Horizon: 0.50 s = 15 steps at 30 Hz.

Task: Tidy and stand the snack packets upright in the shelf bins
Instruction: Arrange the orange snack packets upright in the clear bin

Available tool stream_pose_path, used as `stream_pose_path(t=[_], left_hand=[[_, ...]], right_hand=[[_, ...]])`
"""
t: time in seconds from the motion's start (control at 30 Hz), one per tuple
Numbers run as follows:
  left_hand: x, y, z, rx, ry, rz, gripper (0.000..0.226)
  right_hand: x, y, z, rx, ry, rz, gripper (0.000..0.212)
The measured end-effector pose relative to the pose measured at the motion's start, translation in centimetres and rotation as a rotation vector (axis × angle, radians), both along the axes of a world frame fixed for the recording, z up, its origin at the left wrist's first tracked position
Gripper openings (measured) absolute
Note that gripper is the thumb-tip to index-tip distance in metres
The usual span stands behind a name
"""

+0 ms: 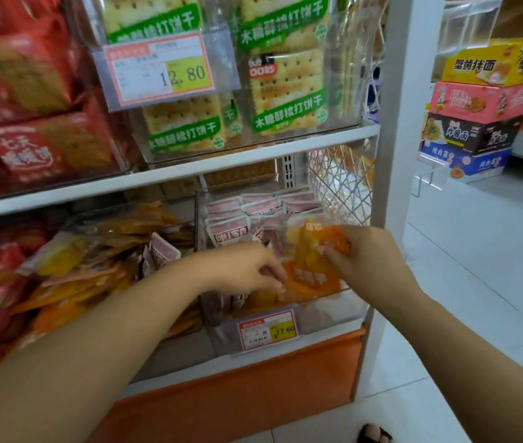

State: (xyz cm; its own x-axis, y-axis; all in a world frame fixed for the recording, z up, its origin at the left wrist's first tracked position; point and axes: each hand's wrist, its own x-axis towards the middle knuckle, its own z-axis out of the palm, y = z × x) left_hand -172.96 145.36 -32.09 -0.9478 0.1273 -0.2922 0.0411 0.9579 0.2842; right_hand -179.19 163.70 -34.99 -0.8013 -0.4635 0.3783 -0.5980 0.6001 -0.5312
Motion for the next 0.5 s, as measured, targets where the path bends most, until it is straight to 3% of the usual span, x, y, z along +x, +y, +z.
stream_pose_path(t=[0.17,0.27,0.4,0.5], left_hand=[[-2.0,0.0,-2.9,-0.018,-0.171,0.09,0.058],[-3.2,-0.3,-3.0,0.03,-0.132,0.145,0.059],[-4.4,-0.3,-2.9,-0.066,-0.054,0.08,0.052],[-5.5,-1.0,-3.3,-0.213,0.013,-0.015,0.076]], right_hand=[[1.2,0.9,0.5,-0.158,0.23,-0.059,0.013],[0.9,1.8,0.6,-0.206,0.307,-0.1,0.016],[0.3,2.8,0.6,-0.203,0.267,-0.133,0.016],[-0.1,3.3,0.6,-0.159,0.199,-0.149,0.017]])
